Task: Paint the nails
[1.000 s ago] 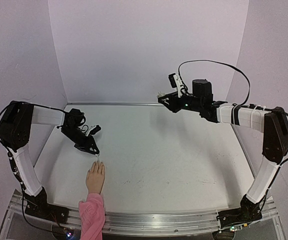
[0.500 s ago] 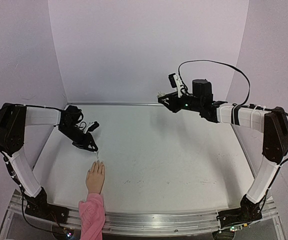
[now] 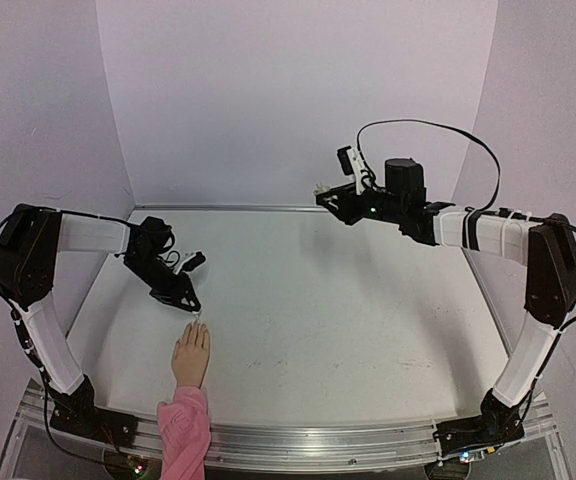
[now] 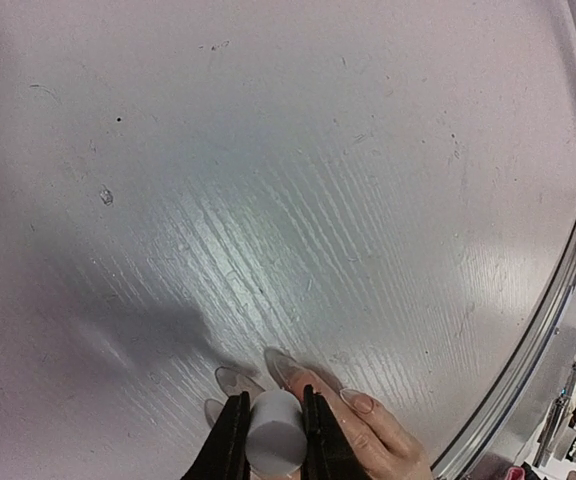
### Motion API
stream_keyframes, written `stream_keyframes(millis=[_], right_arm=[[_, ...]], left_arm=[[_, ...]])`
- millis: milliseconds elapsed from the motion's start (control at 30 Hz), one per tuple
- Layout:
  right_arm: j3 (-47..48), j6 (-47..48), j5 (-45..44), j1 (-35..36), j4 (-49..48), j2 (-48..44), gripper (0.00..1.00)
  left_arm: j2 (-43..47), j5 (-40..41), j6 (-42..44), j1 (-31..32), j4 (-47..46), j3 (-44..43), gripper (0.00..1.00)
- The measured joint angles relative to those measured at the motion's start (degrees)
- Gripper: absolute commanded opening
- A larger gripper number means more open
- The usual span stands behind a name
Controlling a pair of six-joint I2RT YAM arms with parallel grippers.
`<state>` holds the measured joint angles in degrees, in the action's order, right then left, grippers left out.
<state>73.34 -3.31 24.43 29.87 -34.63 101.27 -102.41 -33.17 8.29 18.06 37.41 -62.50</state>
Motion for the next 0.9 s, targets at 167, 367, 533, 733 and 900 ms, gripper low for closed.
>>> stream_keyframes(millis=[167, 367, 533, 733, 900], right_arm=[[0.00, 0.00, 0.00, 0.00, -0.13, 0.00, 0.00], [0.00, -0.02, 0.02, 0.00, -0.13, 0.00, 0.00], [0.00, -0.02, 0.09, 0.00, -0.13, 0.00, 0.00], [0.00, -0.09, 0.15, 0.00, -0.13, 0.00, 0.00], [0.00, -0.17, 0.20, 0.00, -0.15, 0.00, 0.00]], left_arm=[[0.00, 0.48, -0.26, 0.00, -0.04, 0.02, 0.00], [0.00, 0.96, -0.87, 0.00, -0.52, 0.09, 0.00], [0.00, 1.49, -0.94, 0.00, -0.57, 0.11, 0.00], [0.31, 1.88, -1.09, 0.00, -1.09, 0.74, 0.00], [1.36, 1.97, -1.29, 0.00, -0.96, 2.03, 0.00]])
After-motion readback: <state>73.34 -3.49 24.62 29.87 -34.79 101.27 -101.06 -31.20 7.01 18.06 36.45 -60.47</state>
